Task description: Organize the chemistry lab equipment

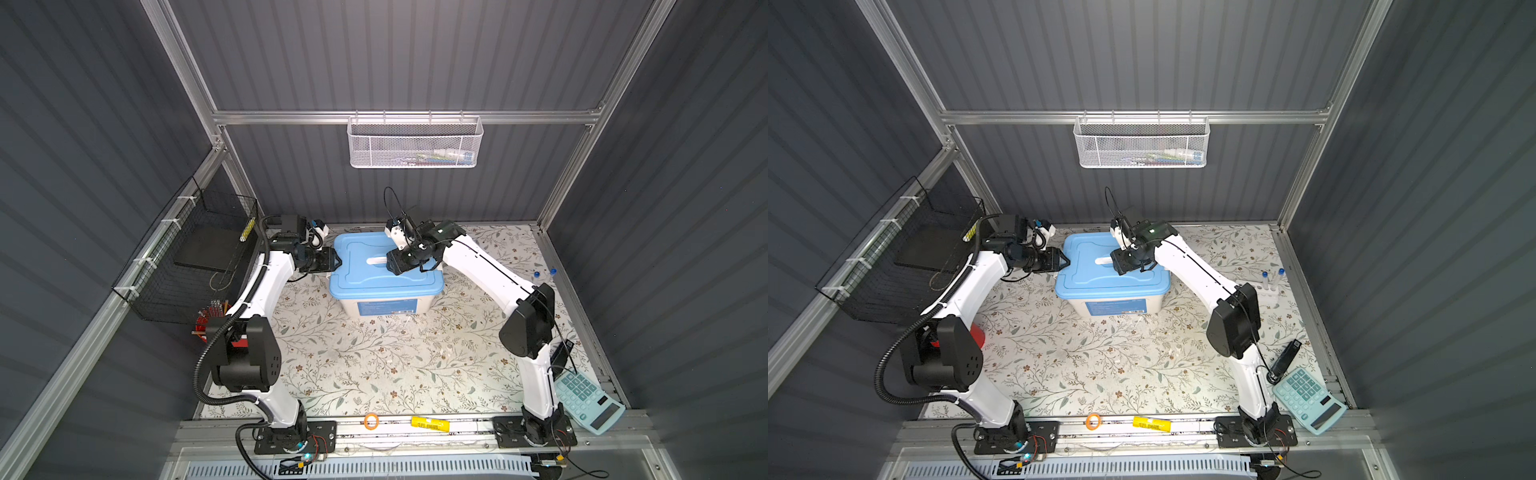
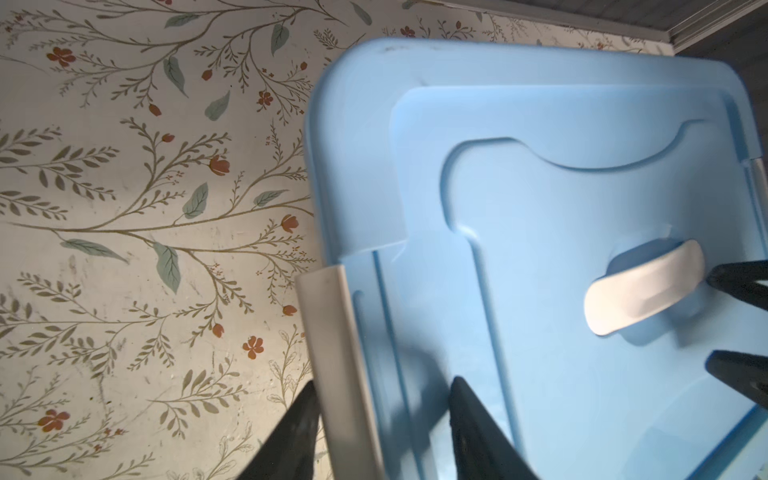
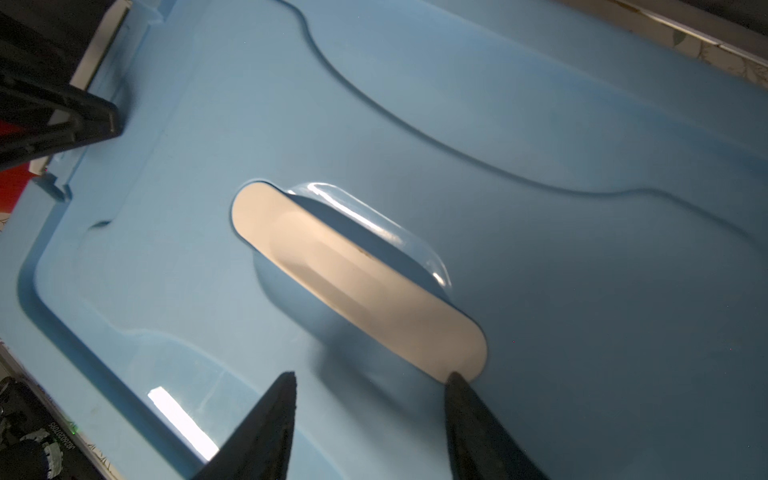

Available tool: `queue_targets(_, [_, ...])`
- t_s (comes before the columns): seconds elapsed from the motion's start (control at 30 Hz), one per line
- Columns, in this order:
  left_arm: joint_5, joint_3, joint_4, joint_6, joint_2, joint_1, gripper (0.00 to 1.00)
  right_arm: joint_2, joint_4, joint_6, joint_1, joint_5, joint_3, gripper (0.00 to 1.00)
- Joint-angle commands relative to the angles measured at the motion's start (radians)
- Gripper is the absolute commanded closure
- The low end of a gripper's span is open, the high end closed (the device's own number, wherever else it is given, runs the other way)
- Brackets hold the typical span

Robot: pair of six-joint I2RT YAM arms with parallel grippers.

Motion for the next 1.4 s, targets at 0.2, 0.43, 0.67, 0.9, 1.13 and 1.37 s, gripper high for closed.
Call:
queue_targets(0.2, [-0.117, 0.042, -0.079, 0.035, 0.013, -0.035, 0.51, -0.022, 0.000, 0.005, 0.003, -0.022, -0.043, 0.42])
queue_targets(0.43, [-0.159, 0.046, -0.092, 0.037, 0.010, -0.036, 0.53, -0.024, 0.005, 0.008, 0.003, -0.027, -0.049, 0.42])
queue_targets(0.67, [-0.176, 0.049, -0.099, 0.042, 0.010, -0.043, 0.56, -0.035, 0.018, 0.010, 0.003, -0.026, -0.070, 0.42])
queue_targets(0.9, [-0.198, 0.066, -0.115, 0.050, 0.016, -0.051, 0.59, -0.039, 0.024, 0.013, 0.003, -0.027, -0.080, 0.42])
queue_targets(1.13, [-0.212, 0.075, -0.123, 0.055, 0.020, -0.061, 0.61, -0.040, 0.027, 0.012, 0.003, -0.029, -0.081, 0.42])
queue_targets(1.37, [-0.226, 0.089, -0.132, 0.054, 0.029, -0.072, 0.64, -0.038, 0.027, 0.013, 0.003, -0.030, -0.081, 0.42])
